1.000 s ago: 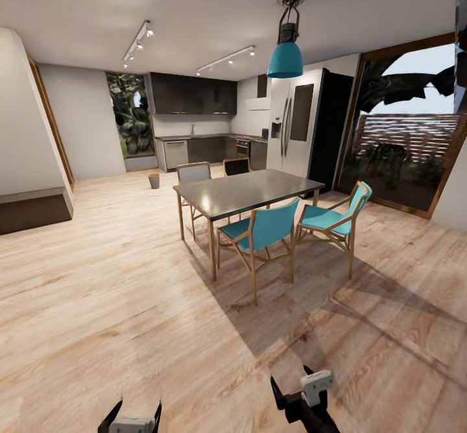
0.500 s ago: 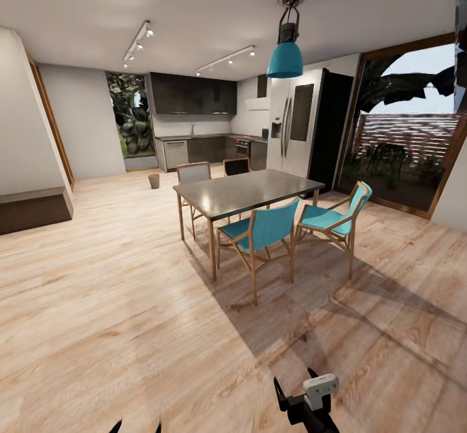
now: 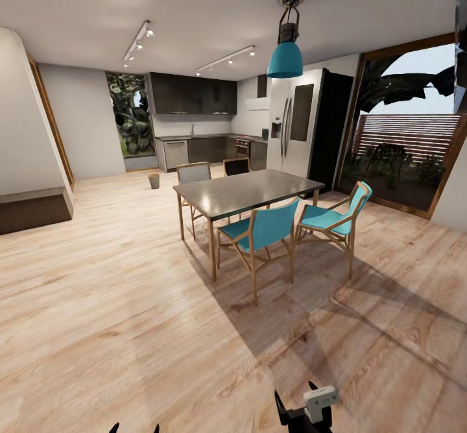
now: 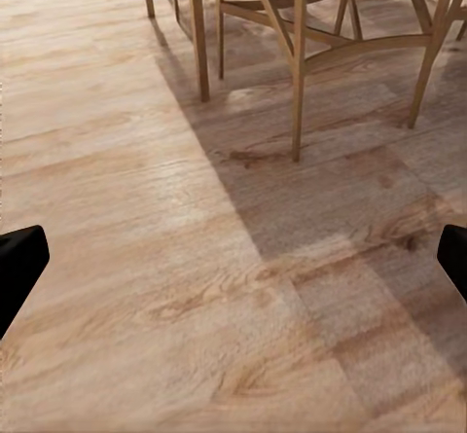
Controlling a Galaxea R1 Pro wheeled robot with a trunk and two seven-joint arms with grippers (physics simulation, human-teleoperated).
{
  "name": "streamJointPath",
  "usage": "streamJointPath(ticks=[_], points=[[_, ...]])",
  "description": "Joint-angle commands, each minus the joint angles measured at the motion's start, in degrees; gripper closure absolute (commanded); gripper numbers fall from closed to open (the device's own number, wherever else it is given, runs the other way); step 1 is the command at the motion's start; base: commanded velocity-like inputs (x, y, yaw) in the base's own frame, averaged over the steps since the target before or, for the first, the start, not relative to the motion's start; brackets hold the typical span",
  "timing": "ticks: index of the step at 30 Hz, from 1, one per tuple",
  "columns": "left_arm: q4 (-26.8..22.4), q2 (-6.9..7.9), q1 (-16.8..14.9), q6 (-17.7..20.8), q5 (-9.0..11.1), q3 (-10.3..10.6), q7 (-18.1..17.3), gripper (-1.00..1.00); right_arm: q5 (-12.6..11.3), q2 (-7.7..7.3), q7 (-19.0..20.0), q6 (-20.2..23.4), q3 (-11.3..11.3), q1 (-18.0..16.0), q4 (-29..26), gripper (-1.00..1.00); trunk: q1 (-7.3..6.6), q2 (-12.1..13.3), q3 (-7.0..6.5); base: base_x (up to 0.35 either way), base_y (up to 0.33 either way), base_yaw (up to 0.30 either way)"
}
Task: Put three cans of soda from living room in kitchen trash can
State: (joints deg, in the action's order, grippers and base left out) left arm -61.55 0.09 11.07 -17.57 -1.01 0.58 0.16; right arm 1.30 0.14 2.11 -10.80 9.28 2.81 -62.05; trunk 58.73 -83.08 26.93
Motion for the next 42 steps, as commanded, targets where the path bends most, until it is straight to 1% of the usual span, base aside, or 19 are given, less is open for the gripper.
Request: streamJointPath(ticks=[1, 8, 12, 24, 35, 37, 38, 42], points=[[0.01, 0.00, 0.00, -0.04, 0.03, 0.01, 0.02, -1.00, 0.00, 0.04, 0.00, 0.00, 0.04, 0.00, 0.04, -1.00, 0.00, 0.00, 0.00, 0.000, 0.000, 0.000], [0.03, 0.00, 0.00, -0.17, -0.04, 0.08, 0.09, -1.00, 0.04, 0.19, -0.01, -0.01, 0.43, 0.00, 0.15, -1.00, 0.00, 0.00, 0.00, 0.000, 0.000, 0.012], [0.04, 0.00, 0.00, -0.18, -0.22, 0.11, 0.10, -1.00, 0.03, 0.20, -0.06, -0.01, 0.40, -0.03, 0.16, -1.00, 0.00, 0.00, 0.00, 0.000, 0.000, 0.125], [1.49, -0.12, 0.00, -0.26, -0.44, 0.20, 0.10, -1.00, 0.21, 0.21, -0.01, -0.01, 0.68, -0.01, 0.37, -1.00, 0.00, 0.00, 0.00, 0.000, 0.000, 0.224], [1.73, -0.16, -0.02, -0.27, -0.53, 0.19, 0.10, -1.00, 0.28, 0.21, 0.00, -0.01, 0.74, -0.02, 0.74, -1.00, 0.00, 0.00, 0.16, 0.000, 0.000, 0.241], [1.76, -0.17, -0.04, -0.27, -0.59, 0.20, 0.10, -1.00, 0.50, 0.21, 0.00, -0.01, 0.74, -0.02, 0.96, -1.00, 0.00, 0.00, 0.19, 0.000, 0.000, 0.242], [1.77, -0.17, -0.02, -0.27, -0.58, 0.19, 0.10, -1.00, 1.08, 0.21, -0.01, -0.01, 0.72, -0.03, 1.12, -1.00, 0.00, 0.00, 0.20, 0.000, 0.000, 0.242], [1.78, -0.18, -0.03, -0.27, -0.54, 0.18, 0.10, -1.00, 2.03, 0.21, -0.01, -0.01, 0.68, -0.04, 1.34, -1.00, 0.00, 0.00, 0.23, 0.000, 0.000, 0.242]])
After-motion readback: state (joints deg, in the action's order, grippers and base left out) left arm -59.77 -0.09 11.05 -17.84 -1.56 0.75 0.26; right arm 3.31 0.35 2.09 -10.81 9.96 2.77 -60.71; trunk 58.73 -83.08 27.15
